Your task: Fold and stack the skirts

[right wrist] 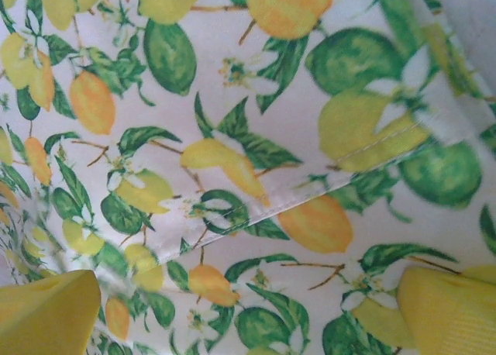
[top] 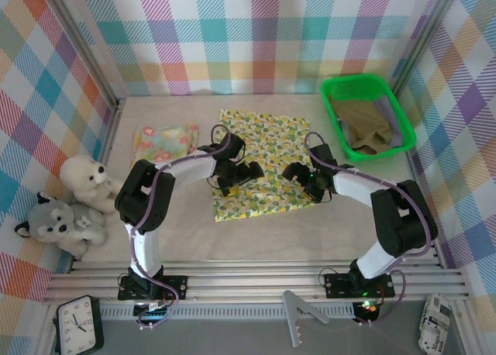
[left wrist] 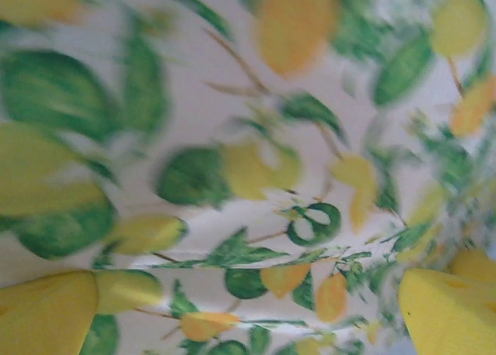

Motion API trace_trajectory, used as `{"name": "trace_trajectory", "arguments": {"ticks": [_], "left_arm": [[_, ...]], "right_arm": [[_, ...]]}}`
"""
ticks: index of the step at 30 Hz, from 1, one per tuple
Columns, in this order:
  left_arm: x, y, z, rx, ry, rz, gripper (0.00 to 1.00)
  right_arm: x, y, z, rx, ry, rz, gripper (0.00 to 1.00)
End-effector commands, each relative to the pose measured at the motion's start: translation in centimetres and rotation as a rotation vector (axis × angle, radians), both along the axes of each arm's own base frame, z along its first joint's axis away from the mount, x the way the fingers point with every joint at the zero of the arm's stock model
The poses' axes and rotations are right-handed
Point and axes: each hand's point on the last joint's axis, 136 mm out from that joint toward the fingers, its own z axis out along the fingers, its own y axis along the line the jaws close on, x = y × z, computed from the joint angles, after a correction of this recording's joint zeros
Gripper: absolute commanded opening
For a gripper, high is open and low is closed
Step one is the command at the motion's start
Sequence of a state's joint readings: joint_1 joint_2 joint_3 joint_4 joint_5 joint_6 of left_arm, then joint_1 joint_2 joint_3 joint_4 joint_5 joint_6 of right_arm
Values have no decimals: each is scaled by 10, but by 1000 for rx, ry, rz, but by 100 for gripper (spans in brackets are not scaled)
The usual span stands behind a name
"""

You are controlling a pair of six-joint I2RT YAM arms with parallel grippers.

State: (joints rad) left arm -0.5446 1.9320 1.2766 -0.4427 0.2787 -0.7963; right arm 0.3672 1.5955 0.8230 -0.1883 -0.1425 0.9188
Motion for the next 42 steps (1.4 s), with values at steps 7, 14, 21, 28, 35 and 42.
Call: {"name": "trace_trajectory", "arguments": {"ticks": [7, 14, 21, 28, 35, 42], "left_arm": [[-12, 19, 31, 58, -6, -72, 100], [-31, -20, 66, -198, 8, -26, 100], [-49, 2, 6, -66, 96, 107, 100], [-61, 2, -16, -80, 158, 98, 100], [-63, 35, 40, 31, 7, 72, 100], [-113, 93, 37, 103, -20, 144, 99]], "right_arm": [[6, 26, 40, 87, -51, 48, 99], [60, 55, 60, 142, -142, 83, 99], [100, 80, 36, 213, -101, 52, 99], [93, 58, 20, 63, -57, 60, 99], [52, 20, 53, -39, -121, 26, 99], [-24, -26, 17, -115, -7, -56, 93]]}}
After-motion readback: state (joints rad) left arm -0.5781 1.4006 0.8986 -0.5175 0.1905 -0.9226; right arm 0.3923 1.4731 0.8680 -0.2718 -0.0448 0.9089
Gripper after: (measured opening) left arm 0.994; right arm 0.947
